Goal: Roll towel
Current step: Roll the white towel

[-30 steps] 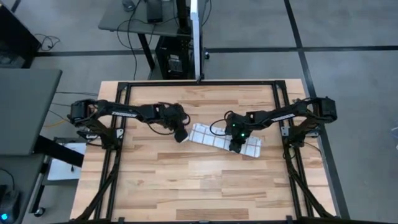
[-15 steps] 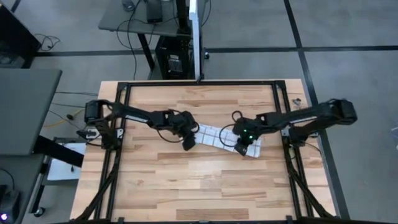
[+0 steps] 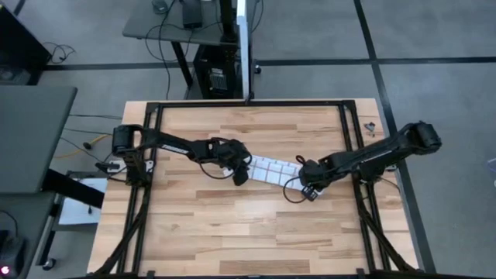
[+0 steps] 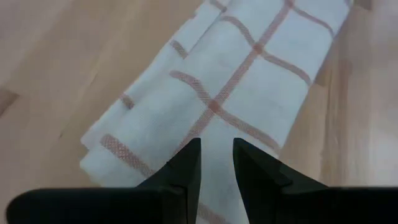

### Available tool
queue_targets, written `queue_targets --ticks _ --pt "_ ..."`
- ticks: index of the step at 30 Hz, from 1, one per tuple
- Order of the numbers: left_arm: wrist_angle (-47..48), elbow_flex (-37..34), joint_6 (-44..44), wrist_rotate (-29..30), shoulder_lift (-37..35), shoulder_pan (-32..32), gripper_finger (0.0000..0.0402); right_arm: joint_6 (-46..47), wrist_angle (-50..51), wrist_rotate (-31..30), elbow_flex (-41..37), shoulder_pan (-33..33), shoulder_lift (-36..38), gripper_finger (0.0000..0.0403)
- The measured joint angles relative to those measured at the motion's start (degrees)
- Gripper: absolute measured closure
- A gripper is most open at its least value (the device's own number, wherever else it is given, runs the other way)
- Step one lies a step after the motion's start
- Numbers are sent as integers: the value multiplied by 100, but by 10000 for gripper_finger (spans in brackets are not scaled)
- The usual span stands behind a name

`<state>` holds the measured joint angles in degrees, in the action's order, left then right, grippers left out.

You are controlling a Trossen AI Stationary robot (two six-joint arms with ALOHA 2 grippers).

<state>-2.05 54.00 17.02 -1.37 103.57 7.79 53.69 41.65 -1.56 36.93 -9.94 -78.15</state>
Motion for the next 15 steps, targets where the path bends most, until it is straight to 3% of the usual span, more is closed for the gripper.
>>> queue_targets --ticks 3,10,15 --pt "328 -4 67 49 86 46 325 -272 -243 14 7 139 -208 403" --pt "1229 4 122 1007 -174 88 325 -1055 -568 -13 30 844 -417 403" --pt "1569 0 142 1058 -251 242 325 -1771 -852 -22 44 1572 -423 403"
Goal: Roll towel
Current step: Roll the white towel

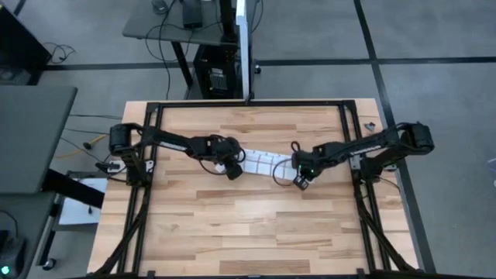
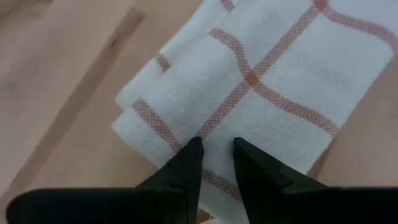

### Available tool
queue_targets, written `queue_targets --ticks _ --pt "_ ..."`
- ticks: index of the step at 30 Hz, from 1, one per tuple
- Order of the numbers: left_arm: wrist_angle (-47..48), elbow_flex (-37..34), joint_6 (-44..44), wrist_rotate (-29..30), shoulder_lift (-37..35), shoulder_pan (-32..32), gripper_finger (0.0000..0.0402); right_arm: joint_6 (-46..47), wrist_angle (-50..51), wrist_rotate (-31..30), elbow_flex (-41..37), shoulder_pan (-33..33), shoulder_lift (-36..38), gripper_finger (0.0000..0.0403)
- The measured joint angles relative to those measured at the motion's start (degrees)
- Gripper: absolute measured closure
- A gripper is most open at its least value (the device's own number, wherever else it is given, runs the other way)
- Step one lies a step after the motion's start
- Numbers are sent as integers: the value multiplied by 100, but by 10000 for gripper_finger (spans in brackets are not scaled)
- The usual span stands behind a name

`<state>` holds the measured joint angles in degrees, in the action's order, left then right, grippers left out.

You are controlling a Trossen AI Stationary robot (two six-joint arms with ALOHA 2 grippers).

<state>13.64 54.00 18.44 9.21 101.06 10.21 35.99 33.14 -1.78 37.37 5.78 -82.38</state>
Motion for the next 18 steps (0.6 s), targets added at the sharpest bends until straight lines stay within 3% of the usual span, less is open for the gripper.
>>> queue_targets --ticks 12,18 --pt "286 -7 4 6 -136 49 325 -1970 -332 -39 216 1729 -23 403" --pt "738 -17 -20 -10 -794 46 325 -2430 148 572 782 1655 304 403"
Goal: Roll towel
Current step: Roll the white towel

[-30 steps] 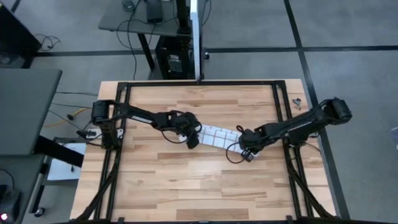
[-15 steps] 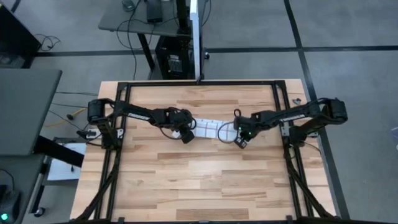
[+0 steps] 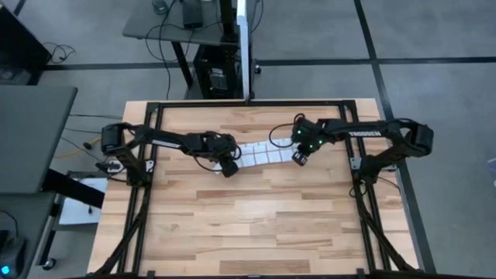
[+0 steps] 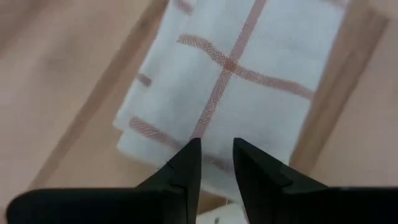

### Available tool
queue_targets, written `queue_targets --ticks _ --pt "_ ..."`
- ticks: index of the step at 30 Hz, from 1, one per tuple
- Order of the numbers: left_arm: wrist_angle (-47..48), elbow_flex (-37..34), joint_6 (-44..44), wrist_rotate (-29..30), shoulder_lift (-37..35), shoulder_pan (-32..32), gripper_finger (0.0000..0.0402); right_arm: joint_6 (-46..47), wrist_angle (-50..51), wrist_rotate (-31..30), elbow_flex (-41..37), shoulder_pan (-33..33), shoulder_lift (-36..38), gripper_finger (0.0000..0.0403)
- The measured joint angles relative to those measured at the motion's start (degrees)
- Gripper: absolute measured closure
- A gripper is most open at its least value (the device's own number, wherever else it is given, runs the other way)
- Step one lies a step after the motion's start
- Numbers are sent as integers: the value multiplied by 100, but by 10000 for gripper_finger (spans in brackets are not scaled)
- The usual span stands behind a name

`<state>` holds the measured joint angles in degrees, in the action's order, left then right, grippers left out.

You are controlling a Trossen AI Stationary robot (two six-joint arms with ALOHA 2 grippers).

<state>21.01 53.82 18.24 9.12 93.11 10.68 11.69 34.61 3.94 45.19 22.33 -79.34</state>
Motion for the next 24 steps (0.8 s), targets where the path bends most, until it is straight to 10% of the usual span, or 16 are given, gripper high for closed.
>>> queue_targets --ticks 8,12,24 --pt "416 2 189 -311 -1686 -85 325 129 358 734 515 -891 1131 403" --pt "235 13 227 -325 -2104 -168 325 626 691 26 524 -1274 1584 403" --pt "-563 7 573 -235 365 0 325 948 67 -564 -368 -171 441 403"
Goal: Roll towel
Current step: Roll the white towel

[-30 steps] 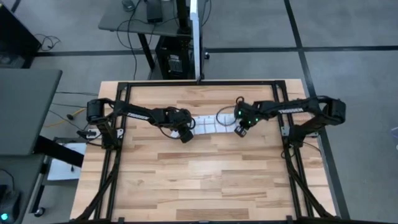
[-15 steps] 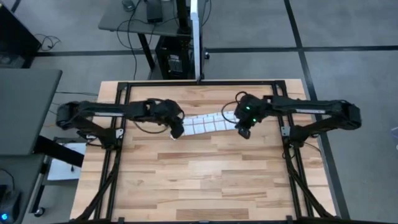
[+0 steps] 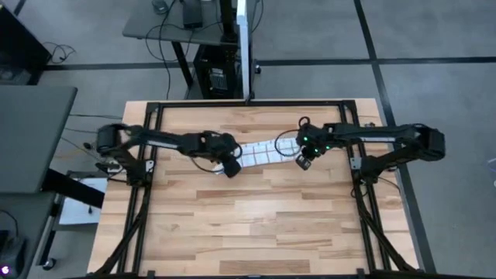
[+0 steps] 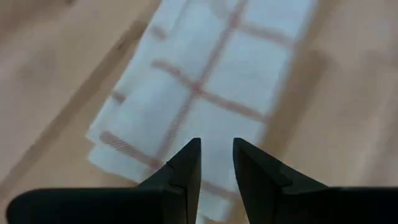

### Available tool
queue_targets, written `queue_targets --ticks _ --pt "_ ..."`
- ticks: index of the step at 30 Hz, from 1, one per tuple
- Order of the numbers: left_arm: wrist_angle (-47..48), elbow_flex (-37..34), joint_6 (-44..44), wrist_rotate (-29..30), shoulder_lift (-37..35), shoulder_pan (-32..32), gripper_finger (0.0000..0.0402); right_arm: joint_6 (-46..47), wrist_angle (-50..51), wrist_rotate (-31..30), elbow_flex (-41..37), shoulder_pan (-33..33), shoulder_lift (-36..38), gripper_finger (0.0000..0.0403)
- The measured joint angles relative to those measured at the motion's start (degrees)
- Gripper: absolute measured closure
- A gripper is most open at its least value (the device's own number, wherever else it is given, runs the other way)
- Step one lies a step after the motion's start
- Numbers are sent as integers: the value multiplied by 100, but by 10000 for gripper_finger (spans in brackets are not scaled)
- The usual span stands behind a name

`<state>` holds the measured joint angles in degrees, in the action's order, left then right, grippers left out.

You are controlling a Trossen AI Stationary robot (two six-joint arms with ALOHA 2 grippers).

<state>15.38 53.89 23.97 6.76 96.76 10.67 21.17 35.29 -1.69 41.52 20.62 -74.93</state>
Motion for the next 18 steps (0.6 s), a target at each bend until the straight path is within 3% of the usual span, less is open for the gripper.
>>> queue_targets --ticks 8,18 --pt "-281 13 475 129 449 252 325 -610 -499 37 -67 622 -964 403" --pt "-278 11 673 187 440 395 325 -802 -511 192 -72 284 -1004 403"
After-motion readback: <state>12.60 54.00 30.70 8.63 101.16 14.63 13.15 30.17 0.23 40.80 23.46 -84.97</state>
